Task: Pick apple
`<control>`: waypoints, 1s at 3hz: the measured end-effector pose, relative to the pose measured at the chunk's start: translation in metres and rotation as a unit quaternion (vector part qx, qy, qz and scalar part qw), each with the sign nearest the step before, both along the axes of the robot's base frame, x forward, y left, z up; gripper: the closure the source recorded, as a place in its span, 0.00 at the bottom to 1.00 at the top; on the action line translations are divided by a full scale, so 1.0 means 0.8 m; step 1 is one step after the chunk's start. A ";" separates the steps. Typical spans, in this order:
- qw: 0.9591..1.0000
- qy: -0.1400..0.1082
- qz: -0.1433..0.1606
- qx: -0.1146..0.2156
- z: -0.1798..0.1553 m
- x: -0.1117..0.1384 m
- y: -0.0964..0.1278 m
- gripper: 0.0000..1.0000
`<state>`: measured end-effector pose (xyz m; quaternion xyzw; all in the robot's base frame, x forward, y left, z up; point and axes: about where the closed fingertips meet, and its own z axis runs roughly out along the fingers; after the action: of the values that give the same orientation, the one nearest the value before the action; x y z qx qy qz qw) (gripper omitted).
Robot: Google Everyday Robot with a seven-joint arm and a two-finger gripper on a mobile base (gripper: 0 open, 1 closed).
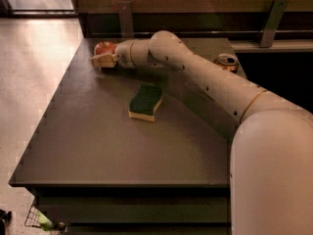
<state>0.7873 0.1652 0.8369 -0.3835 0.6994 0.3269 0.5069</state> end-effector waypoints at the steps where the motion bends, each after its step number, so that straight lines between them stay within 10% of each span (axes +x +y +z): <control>1: 1.000 0.001 0.002 0.000 -0.001 -0.001 0.004 0.59; 3: 1.000 0.002 0.006 0.000 -0.003 -0.003 0.010 1.00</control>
Offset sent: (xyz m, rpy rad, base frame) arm -0.0009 0.0027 -0.0008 -0.0003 0.0014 0.0038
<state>0.7848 0.1733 0.8343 -0.3868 0.6982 0.3306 0.5036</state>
